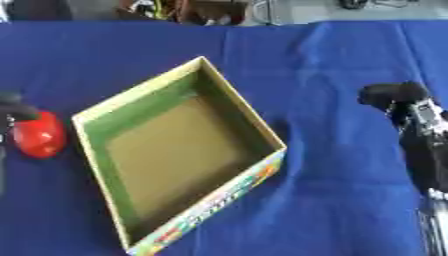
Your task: Pick up objects on the table and place them in the box.
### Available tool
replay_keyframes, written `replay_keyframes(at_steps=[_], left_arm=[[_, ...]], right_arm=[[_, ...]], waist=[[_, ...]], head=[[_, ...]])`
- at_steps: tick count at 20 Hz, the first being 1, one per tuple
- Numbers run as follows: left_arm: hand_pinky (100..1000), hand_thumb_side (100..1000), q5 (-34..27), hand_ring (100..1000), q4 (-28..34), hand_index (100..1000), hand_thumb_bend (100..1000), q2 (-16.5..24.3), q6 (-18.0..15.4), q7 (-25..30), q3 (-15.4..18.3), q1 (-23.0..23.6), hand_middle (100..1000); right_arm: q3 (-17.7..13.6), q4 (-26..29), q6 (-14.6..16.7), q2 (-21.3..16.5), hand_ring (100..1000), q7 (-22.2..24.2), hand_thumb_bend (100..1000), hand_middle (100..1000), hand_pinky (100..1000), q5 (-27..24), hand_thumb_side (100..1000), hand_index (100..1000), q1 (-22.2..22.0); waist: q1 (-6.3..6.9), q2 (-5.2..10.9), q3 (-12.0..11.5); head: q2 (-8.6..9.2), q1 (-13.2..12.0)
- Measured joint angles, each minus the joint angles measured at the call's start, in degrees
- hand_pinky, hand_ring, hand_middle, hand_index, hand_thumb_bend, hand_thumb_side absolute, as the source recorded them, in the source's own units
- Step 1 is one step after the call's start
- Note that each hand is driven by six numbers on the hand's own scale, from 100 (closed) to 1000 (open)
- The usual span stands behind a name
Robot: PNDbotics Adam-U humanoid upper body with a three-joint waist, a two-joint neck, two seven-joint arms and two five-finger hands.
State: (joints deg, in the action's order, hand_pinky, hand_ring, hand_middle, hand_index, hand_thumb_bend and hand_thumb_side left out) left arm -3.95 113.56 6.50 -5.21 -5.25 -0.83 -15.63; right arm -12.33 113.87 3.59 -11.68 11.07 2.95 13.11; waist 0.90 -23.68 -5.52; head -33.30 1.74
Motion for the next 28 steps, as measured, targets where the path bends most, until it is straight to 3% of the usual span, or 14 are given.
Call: replay_keyframes(at_steps=[9,13,16,19,22,24,28], left_arm=[[615,1000,0.18,571,0.0,849,100,-0.02,0.01,-0.01,0.0,0.06,565],[665,954,2.25,609,0.0,912,100,0.28,0.1,-0.16,0.38,0.02,660],[688,858,10.35,645,-0.01,942,100,3.6,0.31,-0.7,1.96,-1.56,690],[694,854,20.66,660,-0.01,959,100,8.47,2.17,-2.32,3.18,-3.86,703],[750,881,27.76,760,-0.01,1000,100,12.24,5.01,-2.74,3.21,-5.28,788],[785,906,32.43,798,-0.01,1000,100,15.95,7.6,-0.17,3.19,-6.76,840],[860,888,38.45,868,-0.01,1000,100,22.51,10.48,10.15,2.32,-8.79,917]], right_arm=[[-0.02,0.0,-0.08,0.34,814,0.08,100,589,889,0.0,1000,724,-0.02],[-0.03,0.0,-0.16,0.35,815,0.17,100,589,890,0.0,1000,725,-0.08],[-0.04,0.0,-0.31,0.35,816,0.3,100,589,890,0.05,1000,726,-0.57],[-0.04,0.0,-0.43,0.35,816,0.41,100,589,890,0.2,1000,726,-0.61],[-0.04,0.0,-0.56,0.35,816,0.54,100,589,890,0.29,1000,727,-0.8],[-0.04,0.0,-0.56,0.35,817,0.58,100,589,890,0.33,1000,727,-0.97],[-0.02,0.0,-0.58,0.35,817,0.89,100,588,891,0.43,1000,727,-1.04]], waist=[[-0.22,0.01,-0.07],[-0.2,0.01,-0.21],[-0.12,0.18,-0.69],[0.08,0.42,-0.75],[0.1,0.42,-0.6],[0.12,0.43,-0.48],[0.13,0.43,-0.48]], head=[[0.68,0.01],[0.69,0.17],[0.68,0.56],[0.68,0.89],[0.67,1.03],[0.67,1.13],[0.67,1.2]])
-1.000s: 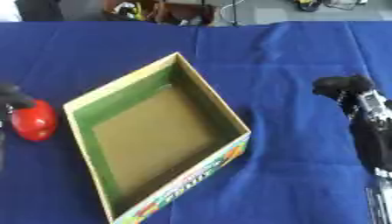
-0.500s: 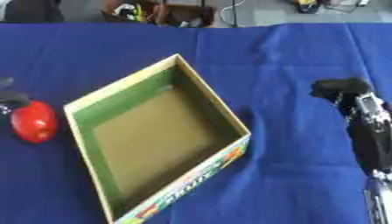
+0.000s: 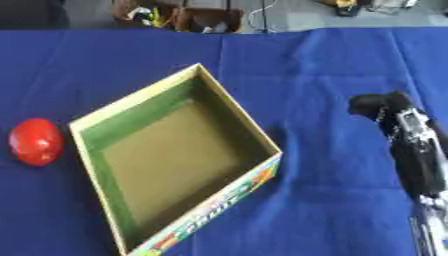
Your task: Pick up objects on the table and place them in the box.
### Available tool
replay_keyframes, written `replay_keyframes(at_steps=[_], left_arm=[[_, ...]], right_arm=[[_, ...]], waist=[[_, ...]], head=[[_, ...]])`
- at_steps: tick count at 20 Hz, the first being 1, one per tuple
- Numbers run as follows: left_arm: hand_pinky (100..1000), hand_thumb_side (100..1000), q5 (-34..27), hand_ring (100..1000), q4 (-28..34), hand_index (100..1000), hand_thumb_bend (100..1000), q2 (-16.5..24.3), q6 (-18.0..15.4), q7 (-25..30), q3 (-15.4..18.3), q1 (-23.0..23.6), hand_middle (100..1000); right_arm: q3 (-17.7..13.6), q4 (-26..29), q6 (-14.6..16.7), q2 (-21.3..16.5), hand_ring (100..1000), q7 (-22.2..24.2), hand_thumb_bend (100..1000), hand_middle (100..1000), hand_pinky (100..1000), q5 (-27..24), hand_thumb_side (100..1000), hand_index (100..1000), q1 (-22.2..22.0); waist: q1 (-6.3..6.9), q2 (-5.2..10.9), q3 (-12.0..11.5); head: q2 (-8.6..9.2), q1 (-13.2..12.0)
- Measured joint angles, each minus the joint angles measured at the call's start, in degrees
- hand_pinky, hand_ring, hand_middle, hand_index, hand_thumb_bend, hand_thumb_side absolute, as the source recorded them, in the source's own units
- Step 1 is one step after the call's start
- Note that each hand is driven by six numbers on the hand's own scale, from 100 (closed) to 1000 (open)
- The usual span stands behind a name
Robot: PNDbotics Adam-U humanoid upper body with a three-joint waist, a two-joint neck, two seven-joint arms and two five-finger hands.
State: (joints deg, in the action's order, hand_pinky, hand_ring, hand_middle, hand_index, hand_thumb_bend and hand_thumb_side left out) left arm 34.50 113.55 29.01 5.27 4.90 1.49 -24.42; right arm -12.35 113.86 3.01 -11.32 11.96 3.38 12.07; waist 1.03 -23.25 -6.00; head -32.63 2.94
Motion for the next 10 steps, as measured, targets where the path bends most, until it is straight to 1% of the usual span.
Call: replay_keyframes(at_steps=[4,5,7,9,10], left_arm=[[882,880,1.1,886,0.0,1000,100,5.81,2.43,10.82,-0.98,-1.82,923],[890,895,1.0,897,0.0,1000,100,7.08,3.33,13.1,-1.12,-2.2,925],[891,893,0.47,905,0.0,1000,100,9.62,5.61,17.39,-1.68,-2.99,926],[889,863,0.03,911,-0.06,1000,100,12.16,8.16,21.26,-2.49,-3.88,928],[886,863,-0.02,911,-0.16,1000,147,13.43,9.29,22.86,-2.88,-4.3,927]], right_arm=[[0.02,0.0,0.0,-0.01,818,0.19,100,588,891,0.03,1000,726,-0.02],[0.02,0.0,-0.02,-0.01,818,0.22,100,588,891,0.05,1000,726,-0.03],[0.02,0.0,-0.12,-0.01,818,0.36,100,587,891,0.09,1000,725,-0.07],[0.02,0.0,-0.11,-0.02,818,0.56,100,587,891,0.15,1000,724,-0.23],[0.03,0.0,-0.04,-0.02,818,0.63,100,587,891,0.18,1000,724,-0.23]], waist=[[0.18,0.09,0.01],[0.25,0.1,0.04],[0.3,0.1,0.23],[0.31,0.1,0.41],[0.33,0.1,0.48]], head=[[0.0,0.04],[0.0,0.04],[0.01,0.05],[0.01,0.05],[0.02,0.05]])
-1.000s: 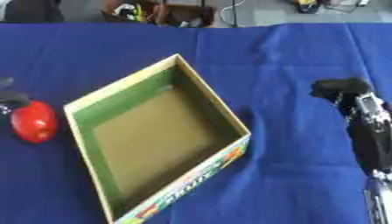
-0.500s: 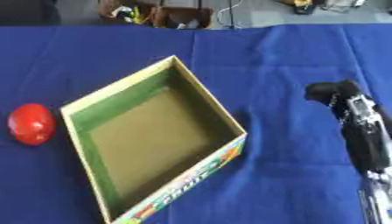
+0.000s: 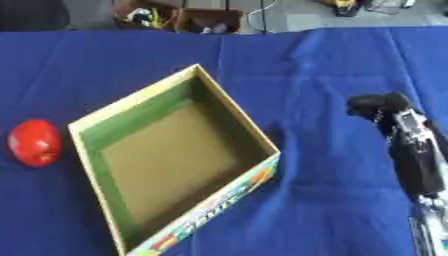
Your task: Pick up objects on the table and place them in the box.
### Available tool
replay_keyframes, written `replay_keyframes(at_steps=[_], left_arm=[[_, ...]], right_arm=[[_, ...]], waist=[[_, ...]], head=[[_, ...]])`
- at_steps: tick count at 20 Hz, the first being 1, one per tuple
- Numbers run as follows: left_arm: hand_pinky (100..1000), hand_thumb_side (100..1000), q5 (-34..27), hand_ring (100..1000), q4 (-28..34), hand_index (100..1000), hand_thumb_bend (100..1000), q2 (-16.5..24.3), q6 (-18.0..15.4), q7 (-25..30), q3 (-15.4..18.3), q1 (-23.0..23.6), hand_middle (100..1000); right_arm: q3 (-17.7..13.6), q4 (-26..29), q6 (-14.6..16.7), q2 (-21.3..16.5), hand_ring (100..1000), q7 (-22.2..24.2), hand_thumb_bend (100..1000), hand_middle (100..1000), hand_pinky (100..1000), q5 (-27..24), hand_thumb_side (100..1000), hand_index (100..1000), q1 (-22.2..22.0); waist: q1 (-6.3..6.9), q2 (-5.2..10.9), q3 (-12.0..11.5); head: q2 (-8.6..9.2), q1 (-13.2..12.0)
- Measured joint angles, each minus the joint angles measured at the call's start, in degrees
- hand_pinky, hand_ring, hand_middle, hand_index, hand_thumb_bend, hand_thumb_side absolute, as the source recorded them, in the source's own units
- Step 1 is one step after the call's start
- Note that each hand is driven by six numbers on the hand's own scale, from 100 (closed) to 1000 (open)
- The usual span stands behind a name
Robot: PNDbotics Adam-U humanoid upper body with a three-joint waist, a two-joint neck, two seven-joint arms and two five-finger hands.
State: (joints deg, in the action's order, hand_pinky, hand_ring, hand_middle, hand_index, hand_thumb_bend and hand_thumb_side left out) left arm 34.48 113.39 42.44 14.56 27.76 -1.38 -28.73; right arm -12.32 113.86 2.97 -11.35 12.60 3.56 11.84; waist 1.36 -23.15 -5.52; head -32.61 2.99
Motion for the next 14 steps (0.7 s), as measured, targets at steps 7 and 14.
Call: replay_keyframes(at_steps=[7,14], left_arm=[[802,1000,-2.94,906,-5.5,1000,722,7.01,1.53,7.29,-2.6,-1.78,944],[861,928,-1.05,948,-9.61,1000,764,9.55,-0.37,11.89,-4.22,-3.47,979]], right_arm=[[0.06,0.0,-0.03,-0.05,819,0.38,100,587,893,0.29,1000,722,-0.07],[0.34,0.0,0.04,-0.11,819,0.76,100,586,894,0.47,1000,721,-0.23]], waist=[[0.64,-0.01,0.47],[0.72,-0.01,0.68]], head=[[0.43,-0.01],[0.69,-0.08]])
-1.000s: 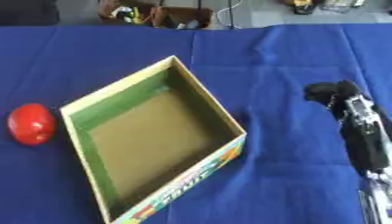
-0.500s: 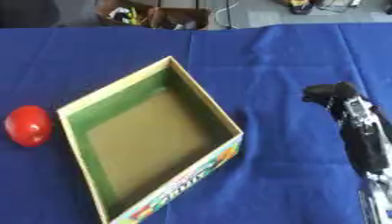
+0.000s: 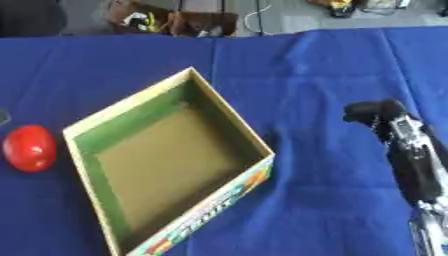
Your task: Pick up objects on the table and place them in the box.
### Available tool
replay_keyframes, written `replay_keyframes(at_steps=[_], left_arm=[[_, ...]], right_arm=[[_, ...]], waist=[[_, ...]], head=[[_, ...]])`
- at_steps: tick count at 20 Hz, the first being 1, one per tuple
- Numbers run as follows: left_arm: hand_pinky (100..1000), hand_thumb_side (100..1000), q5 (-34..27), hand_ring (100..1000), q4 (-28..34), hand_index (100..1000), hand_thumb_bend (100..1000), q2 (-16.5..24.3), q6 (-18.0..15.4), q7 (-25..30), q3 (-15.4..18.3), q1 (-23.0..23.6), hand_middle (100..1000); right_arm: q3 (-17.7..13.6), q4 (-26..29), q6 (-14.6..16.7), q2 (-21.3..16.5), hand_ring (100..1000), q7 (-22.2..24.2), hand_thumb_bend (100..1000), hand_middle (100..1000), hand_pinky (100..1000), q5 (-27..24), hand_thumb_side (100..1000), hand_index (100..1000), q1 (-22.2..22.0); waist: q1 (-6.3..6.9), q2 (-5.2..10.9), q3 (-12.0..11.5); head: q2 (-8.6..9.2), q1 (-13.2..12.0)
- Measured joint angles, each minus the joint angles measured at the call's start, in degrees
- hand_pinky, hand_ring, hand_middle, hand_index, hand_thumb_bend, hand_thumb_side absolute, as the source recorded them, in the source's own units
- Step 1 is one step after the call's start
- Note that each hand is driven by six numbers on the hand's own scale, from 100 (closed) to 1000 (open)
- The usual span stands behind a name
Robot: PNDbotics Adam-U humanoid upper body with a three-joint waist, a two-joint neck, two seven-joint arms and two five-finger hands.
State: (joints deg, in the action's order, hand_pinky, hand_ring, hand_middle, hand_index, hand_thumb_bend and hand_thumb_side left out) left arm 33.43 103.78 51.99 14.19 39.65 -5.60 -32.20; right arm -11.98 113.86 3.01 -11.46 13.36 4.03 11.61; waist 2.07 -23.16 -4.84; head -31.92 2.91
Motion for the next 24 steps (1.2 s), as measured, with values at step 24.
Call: replay_keyframes(at_steps=[24], left_arm=[[793,940,5.4,910,-11.44,1000,779,-0.6,-2.81,8.91,-6.01,-5.4,942]], right_arm=[[0.38,0.0,0.43,-0.4,821,1.2,100,581,895,0.46,1000,715,-0.04]], waist=[[-0.26,-0.63,1.01]], head=[[0.38,-0.78]])
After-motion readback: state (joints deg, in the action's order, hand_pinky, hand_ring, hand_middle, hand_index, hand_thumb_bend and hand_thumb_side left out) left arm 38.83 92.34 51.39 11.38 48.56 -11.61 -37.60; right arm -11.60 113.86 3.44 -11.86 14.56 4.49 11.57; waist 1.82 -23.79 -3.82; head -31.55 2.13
